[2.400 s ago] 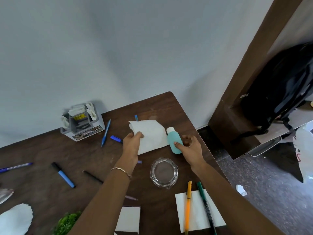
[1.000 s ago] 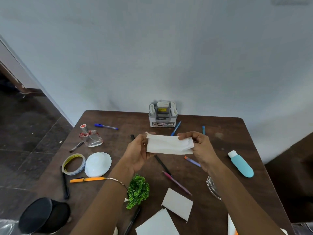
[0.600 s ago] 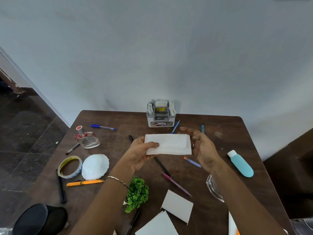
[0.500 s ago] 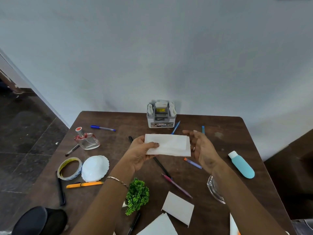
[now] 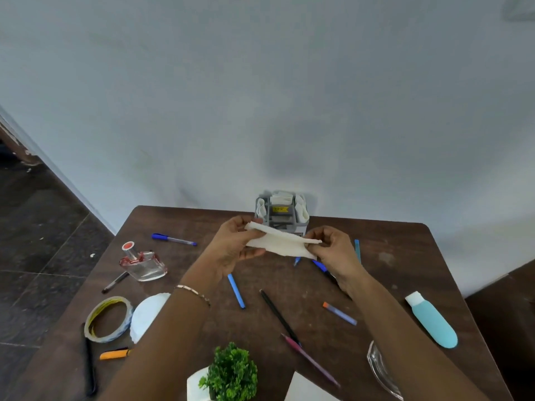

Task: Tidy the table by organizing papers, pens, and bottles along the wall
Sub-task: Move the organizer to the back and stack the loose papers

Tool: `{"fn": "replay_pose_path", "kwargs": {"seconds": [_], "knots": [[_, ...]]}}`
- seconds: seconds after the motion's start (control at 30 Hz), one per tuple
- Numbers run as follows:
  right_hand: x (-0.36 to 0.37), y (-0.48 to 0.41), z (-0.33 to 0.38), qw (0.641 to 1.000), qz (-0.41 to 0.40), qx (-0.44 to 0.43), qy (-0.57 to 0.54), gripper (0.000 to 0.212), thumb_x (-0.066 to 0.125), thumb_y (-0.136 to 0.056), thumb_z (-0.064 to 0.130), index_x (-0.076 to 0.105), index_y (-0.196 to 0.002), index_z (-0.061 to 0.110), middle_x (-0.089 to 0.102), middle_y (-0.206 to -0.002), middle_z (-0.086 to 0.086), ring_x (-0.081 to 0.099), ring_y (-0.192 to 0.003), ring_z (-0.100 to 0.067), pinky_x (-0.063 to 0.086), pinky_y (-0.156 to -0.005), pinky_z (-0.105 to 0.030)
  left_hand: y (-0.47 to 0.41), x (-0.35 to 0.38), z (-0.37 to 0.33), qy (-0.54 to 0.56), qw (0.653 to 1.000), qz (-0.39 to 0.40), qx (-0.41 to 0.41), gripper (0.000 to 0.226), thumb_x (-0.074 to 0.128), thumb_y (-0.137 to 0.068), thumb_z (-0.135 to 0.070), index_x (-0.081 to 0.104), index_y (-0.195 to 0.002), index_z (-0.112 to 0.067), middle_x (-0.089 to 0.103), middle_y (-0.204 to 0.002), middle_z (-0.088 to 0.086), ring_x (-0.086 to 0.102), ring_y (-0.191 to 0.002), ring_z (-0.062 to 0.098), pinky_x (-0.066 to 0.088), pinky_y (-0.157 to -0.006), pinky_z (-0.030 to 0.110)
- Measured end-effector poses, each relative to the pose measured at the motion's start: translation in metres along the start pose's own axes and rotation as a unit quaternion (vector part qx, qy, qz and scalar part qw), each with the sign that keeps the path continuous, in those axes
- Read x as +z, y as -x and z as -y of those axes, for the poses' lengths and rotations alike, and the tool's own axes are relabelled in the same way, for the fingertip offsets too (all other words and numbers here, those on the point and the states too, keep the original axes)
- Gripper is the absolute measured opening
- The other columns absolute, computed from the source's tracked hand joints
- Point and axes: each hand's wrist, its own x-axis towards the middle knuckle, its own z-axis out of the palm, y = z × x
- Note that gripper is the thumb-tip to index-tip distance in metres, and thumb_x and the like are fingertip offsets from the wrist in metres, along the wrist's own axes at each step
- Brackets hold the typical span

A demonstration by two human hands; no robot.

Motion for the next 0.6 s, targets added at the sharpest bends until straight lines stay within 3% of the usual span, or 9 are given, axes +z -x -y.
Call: {"fn": "replay_pose_path", "kwargs": {"seconds": [0.13, 0.23, 0.33, 0.4, 0.5, 0.6], "knots": [[0.013, -0.037, 0.01, 0.999, -0.011, -0.028, 0.042, 0.016, 0.066, -0.081, -0.001, 0.066, -0.088, 0.014, 0.068, -0.094, -0.006, 0.063, -0.091, -0.02, 0.053, -0.078, -0.032, -0.03, 0.004, -0.032, -0.043, 0.997, -0.021, 0.054, 0.019, 0.064, -0.085, 0.003, 0.061, -0.103, -0.004, 0.06, -0.105, 0.014, 0.063, -0.094, 0.027, 0.059, -0.056, 0.025], [0.019, -0.07, 0.016, 0.985, -0.018, -0.073, 0.155, 0.019, 0.067, -0.081, 0.007, 0.065, -0.1, 0.01, 0.067, -0.097, -0.004, 0.064, -0.092, -0.022, 0.051, -0.079, -0.035, -0.061, 0.007, -0.054, -0.159, 0.978, -0.038, 0.13, 0.013, 0.064, -0.084, 0.001, 0.062, -0.093, -0.007, 0.064, -0.1, 0.017, 0.066, -0.091, 0.029, 0.061, -0.064, 0.033], [0.019, -0.094, 0.019, 0.939, -0.009, -0.116, 0.323, 0.019, 0.064, -0.082, 0.014, 0.065, -0.101, 0.012, 0.068, -0.102, -0.005, 0.062, -0.092, -0.023, 0.046, -0.074, -0.03, -0.086, 0.013, -0.071, -0.284, 0.937, -0.039, 0.198, 0.011, 0.062, -0.081, -0.005, 0.066, -0.092, -0.006, 0.067, -0.098, 0.017, 0.068, -0.091, 0.032, 0.061, -0.071, 0.042], [0.02, -0.105, 0.019, 0.908, 0.005, -0.122, 0.4, 0.022, 0.063, -0.084, 0.019, 0.063, -0.106, 0.015, 0.068, -0.105, -0.006, 0.063, -0.094, -0.025, 0.051, -0.077, -0.034, -0.099, 0.018, -0.08, -0.377, 0.895, -0.023, 0.237, 0.016, 0.061, -0.078, -0.01, 0.067, -0.092, -0.006, 0.069, -0.096, 0.013, 0.067, -0.09, 0.031, 0.059, -0.075, 0.044], [0.022, -0.112, 0.021, 0.866, 0.009, -0.139, 0.48, 0.03, 0.061, -0.088, 0.027, 0.059, -0.116, 0.019, 0.067, -0.11, -0.004, 0.063, -0.099, -0.024, 0.054, -0.08, -0.036, -0.109, 0.029, -0.087, -0.475, 0.837, 0.004, 0.272, 0.019, 0.058, -0.081, -0.006, 0.07, -0.095, -0.012, 0.069, -0.099, 0.006, 0.065, -0.09, 0.024, 0.054, -0.076, 0.03], [0.031, -0.12, 0.016, 0.834, 0.008, -0.164, 0.527, 0.034, 0.06, -0.091, 0.028, 0.056, -0.123, 0.017, 0.064, -0.112, -0.004, 0.061, -0.102, -0.023, 0.053, -0.082, -0.035, -0.123, 0.033, -0.086, -0.496, 0.821, 0.018, 0.282, 0.021, 0.055, -0.083, 0.0, 0.07, -0.091, -0.013, 0.069, -0.095, 0.006, 0.064, -0.086, 0.024, 0.051, -0.071, 0.028]]}}
